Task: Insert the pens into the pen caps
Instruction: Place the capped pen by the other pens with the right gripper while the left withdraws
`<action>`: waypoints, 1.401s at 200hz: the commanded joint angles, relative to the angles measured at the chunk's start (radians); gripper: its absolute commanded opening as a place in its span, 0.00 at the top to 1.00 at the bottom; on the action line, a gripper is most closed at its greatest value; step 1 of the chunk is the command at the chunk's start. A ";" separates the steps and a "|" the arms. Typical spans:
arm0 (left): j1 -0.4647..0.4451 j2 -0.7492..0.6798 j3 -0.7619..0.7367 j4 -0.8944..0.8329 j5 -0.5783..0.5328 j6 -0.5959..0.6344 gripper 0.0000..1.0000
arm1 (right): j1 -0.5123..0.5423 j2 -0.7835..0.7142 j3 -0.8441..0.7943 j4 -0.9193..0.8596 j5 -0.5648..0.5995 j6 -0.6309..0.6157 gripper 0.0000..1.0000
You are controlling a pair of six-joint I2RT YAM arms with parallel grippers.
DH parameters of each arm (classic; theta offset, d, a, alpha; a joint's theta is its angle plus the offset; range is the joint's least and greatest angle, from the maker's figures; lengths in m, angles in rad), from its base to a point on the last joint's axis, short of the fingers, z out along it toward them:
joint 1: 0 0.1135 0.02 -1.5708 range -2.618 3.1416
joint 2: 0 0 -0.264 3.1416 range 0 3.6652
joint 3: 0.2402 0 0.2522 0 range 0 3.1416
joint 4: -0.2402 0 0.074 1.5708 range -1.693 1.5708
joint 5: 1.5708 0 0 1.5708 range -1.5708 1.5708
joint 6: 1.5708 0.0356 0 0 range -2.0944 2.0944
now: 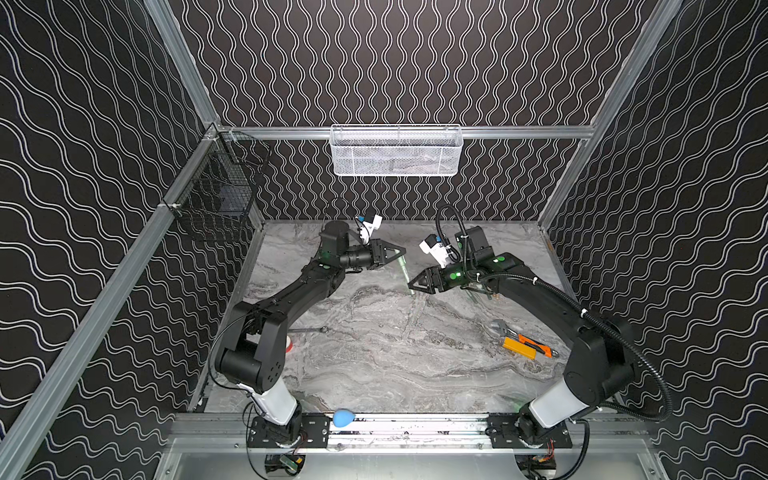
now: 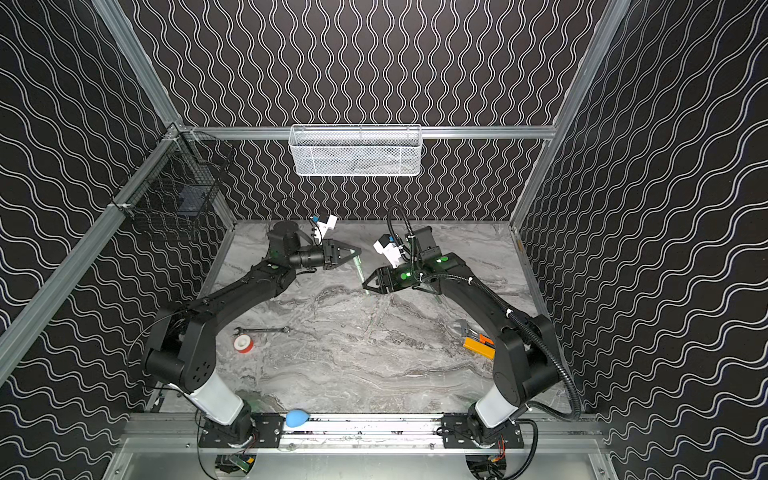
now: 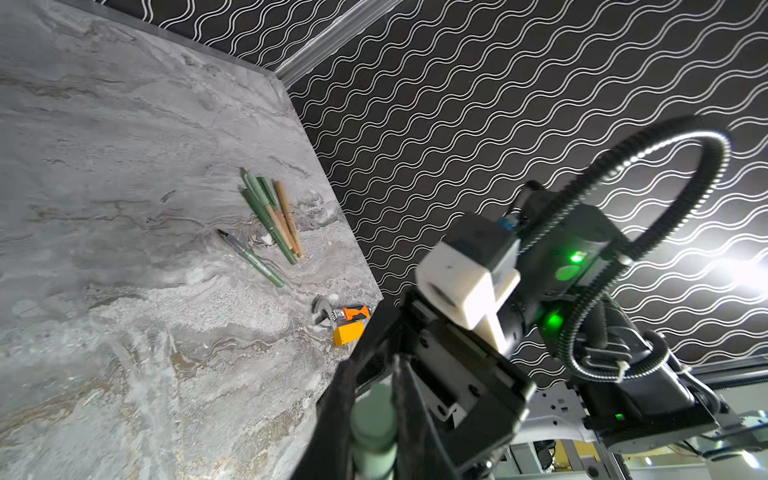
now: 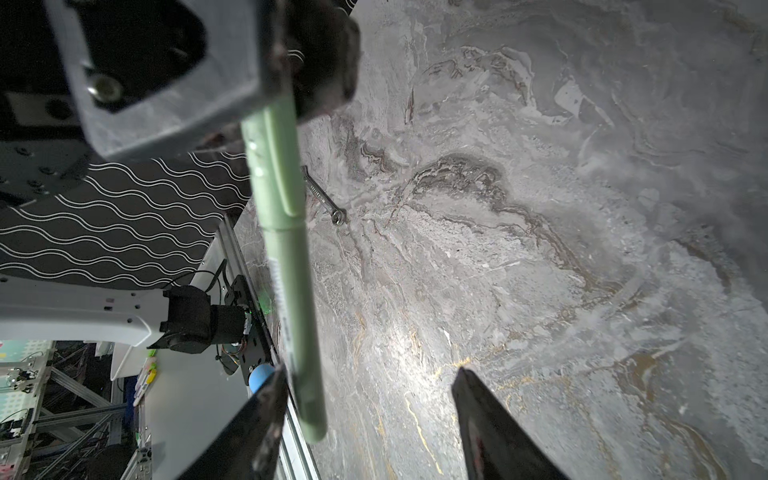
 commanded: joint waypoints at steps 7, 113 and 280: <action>0.001 -0.005 -0.020 0.072 0.022 -0.023 1.00 | 0.007 0.005 0.008 0.023 -0.031 0.003 0.36; 0.007 0.007 -0.023 0.053 0.071 -0.035 0.49 | 0.007 0.074 0.058 -0.045 0.031 0.000 0.92; 0.170 -0.116 0.112 -1.141 -0.476 0.764 0.01 | -0.155 0.603 0.315 -0.419 0.941 -0.018 0.94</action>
